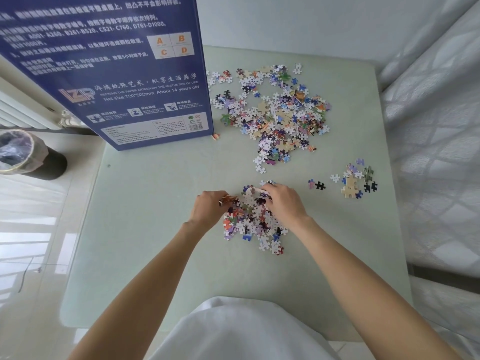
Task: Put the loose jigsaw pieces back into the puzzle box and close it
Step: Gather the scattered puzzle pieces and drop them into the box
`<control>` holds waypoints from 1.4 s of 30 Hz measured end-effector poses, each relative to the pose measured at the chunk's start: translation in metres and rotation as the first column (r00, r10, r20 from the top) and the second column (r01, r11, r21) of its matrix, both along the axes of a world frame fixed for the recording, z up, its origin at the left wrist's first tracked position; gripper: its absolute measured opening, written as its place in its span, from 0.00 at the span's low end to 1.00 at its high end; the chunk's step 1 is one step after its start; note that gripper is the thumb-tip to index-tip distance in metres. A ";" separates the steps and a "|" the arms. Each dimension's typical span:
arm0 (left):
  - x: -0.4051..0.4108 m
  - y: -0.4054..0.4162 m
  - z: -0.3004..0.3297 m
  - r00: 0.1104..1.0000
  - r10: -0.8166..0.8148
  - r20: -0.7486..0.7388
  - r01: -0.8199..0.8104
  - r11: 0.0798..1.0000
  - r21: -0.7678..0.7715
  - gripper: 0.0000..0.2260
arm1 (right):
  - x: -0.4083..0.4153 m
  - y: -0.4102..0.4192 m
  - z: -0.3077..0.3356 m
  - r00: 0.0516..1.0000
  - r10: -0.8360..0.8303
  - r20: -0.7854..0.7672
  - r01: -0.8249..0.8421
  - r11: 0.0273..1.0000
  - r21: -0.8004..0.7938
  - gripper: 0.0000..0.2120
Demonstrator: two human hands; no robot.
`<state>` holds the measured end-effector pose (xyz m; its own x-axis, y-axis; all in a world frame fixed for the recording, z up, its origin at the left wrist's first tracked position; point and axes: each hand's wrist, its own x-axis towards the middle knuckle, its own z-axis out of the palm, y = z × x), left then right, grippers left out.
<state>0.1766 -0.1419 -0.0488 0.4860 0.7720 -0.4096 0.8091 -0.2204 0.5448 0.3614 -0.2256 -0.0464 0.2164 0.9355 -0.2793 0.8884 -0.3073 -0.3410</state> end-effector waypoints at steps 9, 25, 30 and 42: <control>-0.001 0.010 0.004 0.998 0.009 -0.055 -0.016 0.990 -0.137 0.17 | 0.011 0.000 -0.003 0.960 -0.183 -0.210 0.176 0.983 -0.052 0.17; -0.013 0.007 0.018 0.984 0.098 0.151 -0.097 0.995 -0.012 0.08 | -0.001 -0.009 0.020 0.944 -0.232 -0.236 0.269 0.953 0.139 0.15; -0.019 0.030 0.105 0.922 -0.047 0.385 -0.036 0.978 0.205 0.07 | 0.002 -0.005 0.077 0.914 -0.206 -0.350 0.297 0.927 0.230 0.16; -0.036 0.180 0.324 0.886 -0.165 0.434 -0.213 0.686 0.695 0.10 | 0.006 0.122 0.267 0.866 0.119 -0.485 0.177 0.835 0.521 0.16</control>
